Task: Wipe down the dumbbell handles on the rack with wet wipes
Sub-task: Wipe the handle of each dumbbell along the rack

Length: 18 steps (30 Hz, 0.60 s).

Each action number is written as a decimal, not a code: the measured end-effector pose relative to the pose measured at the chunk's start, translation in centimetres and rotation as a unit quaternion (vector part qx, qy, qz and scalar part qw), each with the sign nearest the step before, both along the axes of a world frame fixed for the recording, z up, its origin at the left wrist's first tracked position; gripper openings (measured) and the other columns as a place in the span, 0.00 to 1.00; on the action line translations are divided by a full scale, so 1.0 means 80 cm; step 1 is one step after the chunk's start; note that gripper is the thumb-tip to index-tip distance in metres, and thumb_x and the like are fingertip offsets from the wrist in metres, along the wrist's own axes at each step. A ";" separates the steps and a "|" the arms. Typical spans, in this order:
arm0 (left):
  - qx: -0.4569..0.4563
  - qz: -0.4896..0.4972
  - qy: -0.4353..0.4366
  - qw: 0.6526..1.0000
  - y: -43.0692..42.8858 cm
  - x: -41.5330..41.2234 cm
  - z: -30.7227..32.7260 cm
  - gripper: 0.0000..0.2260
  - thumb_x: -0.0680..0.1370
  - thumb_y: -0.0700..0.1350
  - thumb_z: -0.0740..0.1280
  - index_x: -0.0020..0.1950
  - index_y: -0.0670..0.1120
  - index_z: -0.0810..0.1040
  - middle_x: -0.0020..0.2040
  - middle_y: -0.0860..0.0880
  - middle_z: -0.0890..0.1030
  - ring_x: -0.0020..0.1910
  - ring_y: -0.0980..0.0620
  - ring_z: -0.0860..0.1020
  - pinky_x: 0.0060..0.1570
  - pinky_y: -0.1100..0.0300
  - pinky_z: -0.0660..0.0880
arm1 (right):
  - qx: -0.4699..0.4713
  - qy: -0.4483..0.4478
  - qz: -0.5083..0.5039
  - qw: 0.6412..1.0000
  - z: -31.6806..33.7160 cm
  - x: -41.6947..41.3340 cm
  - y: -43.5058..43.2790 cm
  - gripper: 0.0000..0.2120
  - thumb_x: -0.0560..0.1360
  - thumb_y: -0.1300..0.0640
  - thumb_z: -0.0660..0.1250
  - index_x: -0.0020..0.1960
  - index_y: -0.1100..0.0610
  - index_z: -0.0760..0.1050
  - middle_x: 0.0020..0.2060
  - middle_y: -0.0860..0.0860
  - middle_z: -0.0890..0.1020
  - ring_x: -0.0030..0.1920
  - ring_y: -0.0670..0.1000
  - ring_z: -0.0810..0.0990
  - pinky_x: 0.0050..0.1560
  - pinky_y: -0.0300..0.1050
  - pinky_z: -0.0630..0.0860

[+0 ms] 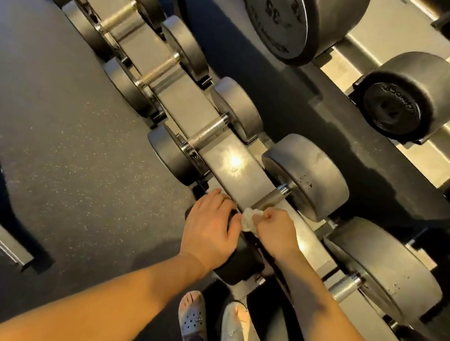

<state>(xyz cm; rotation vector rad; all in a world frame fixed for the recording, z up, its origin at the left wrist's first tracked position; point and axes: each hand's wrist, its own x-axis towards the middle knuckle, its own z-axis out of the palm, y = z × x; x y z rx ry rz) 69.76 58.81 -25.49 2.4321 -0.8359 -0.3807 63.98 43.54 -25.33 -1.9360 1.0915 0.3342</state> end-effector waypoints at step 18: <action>-0.059 0.358 0.089 0.927 0.036 0.236 -0.025 0.18 0.81 0.57 0.50 0.42 0.50 0.75 0.48 0.41 0.78 0.54 0.36 0.76 0.54 0.40 0.73 | 0.282 -0.041 -0.150 0.947 -0.039 0.210 0.045 0.09 0.81 0.64 0.65 0.60 0.62 0.79 0.50 0.61 0.82 0.44 0.56 0.81 0.50 0.53 0.83</action>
